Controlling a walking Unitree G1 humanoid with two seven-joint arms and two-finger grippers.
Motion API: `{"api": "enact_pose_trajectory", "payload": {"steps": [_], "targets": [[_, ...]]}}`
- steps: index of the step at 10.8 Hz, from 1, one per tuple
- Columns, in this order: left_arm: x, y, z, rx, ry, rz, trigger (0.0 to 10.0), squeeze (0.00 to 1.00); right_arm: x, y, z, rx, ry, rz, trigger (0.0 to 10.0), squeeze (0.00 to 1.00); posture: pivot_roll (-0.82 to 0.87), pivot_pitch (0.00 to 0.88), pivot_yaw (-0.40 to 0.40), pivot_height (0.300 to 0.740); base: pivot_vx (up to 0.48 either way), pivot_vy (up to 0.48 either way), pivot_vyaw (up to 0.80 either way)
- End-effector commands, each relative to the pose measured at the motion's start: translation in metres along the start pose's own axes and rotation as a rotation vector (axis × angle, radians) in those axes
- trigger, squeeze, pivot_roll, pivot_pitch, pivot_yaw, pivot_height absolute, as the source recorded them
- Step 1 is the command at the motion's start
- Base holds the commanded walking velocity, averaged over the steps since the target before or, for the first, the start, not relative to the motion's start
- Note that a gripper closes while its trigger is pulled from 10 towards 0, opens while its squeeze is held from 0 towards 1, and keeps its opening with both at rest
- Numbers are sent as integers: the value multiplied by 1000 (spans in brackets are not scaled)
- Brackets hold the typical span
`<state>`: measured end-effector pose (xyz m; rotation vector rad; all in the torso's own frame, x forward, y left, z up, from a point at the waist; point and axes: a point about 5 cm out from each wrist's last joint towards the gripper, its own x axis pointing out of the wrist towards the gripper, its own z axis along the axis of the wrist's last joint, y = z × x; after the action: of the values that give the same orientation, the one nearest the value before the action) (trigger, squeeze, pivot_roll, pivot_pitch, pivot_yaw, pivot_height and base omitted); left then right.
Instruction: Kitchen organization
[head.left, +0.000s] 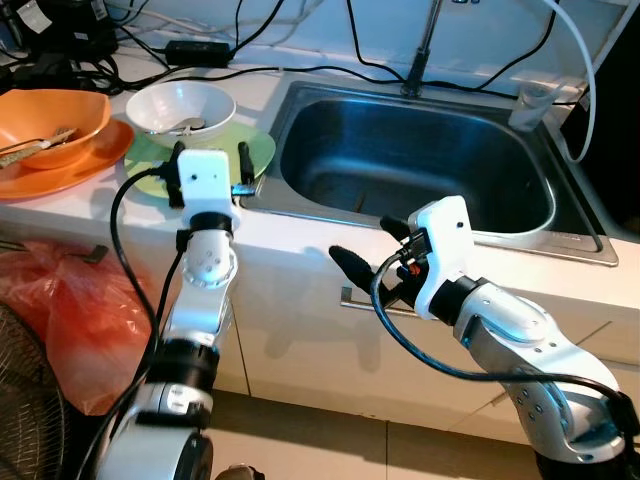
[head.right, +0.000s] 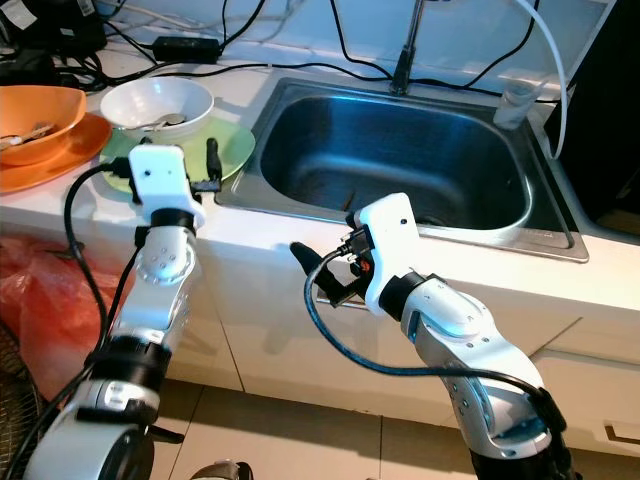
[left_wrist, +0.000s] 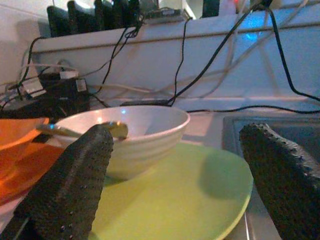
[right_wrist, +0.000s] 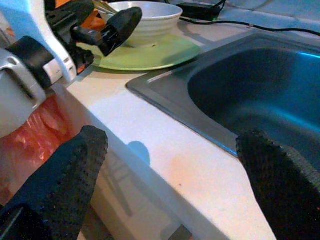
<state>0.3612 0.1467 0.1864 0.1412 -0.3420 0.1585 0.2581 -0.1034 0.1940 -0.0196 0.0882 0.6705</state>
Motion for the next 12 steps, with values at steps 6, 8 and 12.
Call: {"api": "enact_pose_trajectory", "payload": {"steps": [6,8,12], "targets": [[14,13,2,38,-32,82,10000,0,-10,-1,-1,7,22,-25,10000,0,-128,104,-57,740,0,0,0],[18,18,-1,44,-21,102,10000,0,-11,-1,0,5,21,-28,10000,0,-141,110,-61,740,0,0,0],[25,28,-5,74,-13,138,10000,0,-18,0,1,2,34,-31,10000,0,-168,118,-77,740,0,0,0]]}}
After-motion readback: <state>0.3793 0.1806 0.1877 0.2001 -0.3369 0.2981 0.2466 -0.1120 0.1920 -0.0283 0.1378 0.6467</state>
